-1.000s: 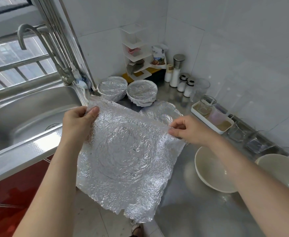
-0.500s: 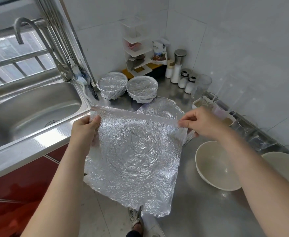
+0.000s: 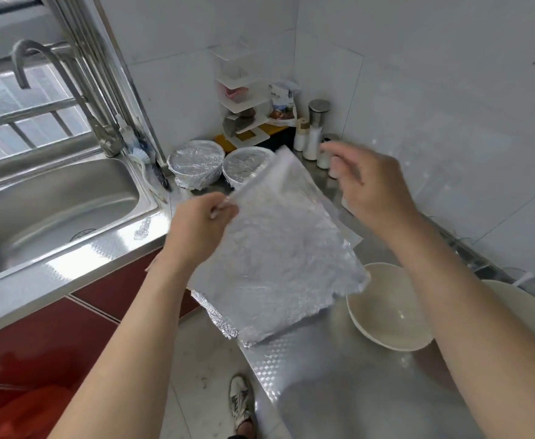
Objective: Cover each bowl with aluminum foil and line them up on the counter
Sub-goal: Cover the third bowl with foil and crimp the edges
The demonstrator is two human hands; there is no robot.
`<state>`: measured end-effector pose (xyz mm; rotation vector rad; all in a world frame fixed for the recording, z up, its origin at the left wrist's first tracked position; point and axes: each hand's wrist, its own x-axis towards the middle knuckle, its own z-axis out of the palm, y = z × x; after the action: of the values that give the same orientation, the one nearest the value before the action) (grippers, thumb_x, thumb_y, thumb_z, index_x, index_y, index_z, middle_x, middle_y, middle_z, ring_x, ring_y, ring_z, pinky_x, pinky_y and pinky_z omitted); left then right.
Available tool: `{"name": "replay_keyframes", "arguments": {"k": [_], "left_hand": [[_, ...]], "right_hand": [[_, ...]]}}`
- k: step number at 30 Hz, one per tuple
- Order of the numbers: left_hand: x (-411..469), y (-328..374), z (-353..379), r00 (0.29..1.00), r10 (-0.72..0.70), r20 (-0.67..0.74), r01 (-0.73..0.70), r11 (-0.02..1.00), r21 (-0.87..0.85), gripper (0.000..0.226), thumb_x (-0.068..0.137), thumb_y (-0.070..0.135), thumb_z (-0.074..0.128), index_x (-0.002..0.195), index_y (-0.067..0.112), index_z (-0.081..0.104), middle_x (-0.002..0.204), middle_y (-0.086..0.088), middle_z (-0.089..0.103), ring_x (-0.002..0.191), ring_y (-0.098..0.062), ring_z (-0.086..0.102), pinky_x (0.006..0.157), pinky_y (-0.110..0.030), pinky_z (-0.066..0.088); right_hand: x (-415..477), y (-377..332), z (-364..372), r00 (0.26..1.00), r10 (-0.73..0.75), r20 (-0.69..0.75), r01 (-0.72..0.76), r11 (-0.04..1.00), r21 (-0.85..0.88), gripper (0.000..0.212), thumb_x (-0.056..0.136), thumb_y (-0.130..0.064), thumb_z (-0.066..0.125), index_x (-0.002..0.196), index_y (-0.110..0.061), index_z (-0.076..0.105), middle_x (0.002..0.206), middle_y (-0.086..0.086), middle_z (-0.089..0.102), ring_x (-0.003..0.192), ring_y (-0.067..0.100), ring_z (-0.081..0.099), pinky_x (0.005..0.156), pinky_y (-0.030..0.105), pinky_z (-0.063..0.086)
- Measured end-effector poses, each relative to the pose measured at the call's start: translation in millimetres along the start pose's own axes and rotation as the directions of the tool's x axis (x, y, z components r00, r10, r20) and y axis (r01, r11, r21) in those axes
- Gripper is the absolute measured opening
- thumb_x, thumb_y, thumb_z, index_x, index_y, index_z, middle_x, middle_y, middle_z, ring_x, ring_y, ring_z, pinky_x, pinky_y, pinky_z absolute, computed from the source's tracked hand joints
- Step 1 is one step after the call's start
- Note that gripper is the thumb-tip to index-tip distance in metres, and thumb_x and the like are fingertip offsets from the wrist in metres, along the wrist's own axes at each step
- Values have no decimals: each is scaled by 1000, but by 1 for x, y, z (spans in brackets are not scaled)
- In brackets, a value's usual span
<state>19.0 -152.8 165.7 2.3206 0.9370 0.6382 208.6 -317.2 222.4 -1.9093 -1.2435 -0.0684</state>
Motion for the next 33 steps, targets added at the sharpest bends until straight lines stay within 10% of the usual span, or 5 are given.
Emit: {"name": "replay_keyframes", "arguments": {"k": [10,16,26,30,33], "left_hand": [[-23,-31,15,820,-536,-202,327,727,-604,77,94,1,46,148,47,16,101,7,58,61,-16,53,57,-33,49],[-33,-22,55,721,-692,-10,467,497,-732,42,95,-1,36,116,14,69,50,6,49,39,-10,27,37,-21,24],[-79,47,123,752,-462,470,544,32,-838,43,95,-11,40,125,13,60,87,-11,66,69,-16,57,66,-29,52],[-98,65,160,763,-500,409,539,145,-829,47,97,-1,44,133,27,56,132,-36,46,57,-10,44,53,-24,39],[-110,76,177,772,-528,354,513,189,-837,51,97,0,45,139,27,50,126,-40,45,51,-7,41,50,-20,36]], "right_hand": [[-136,95,44,549,712,438,-511,701,-498,46,79,-60,60,105,-22,60,100,-1,65,98,27,62,84,34,49],[-162,88,69,710,598,371,-215,686,-695,23,95,-15,46,114,-14,57,113,8,64,108,29,58,84,32,46],[-194,95,67,650,496,575,-187,838,-512,33,85,-3,46,108,-18,66,112,6,66,104,28,62,81,28,48],[-195,90,46,734,513,445,-572,820,-3,49,72,-35,80,116,-18,66,110,-11,70,105,7,63,91,26,50],[-193,79,26,635,692,342,-632,211,746,33,76,-27,75,99,-6,64,81,-9,71,78,3,65,69,15,51]]}}
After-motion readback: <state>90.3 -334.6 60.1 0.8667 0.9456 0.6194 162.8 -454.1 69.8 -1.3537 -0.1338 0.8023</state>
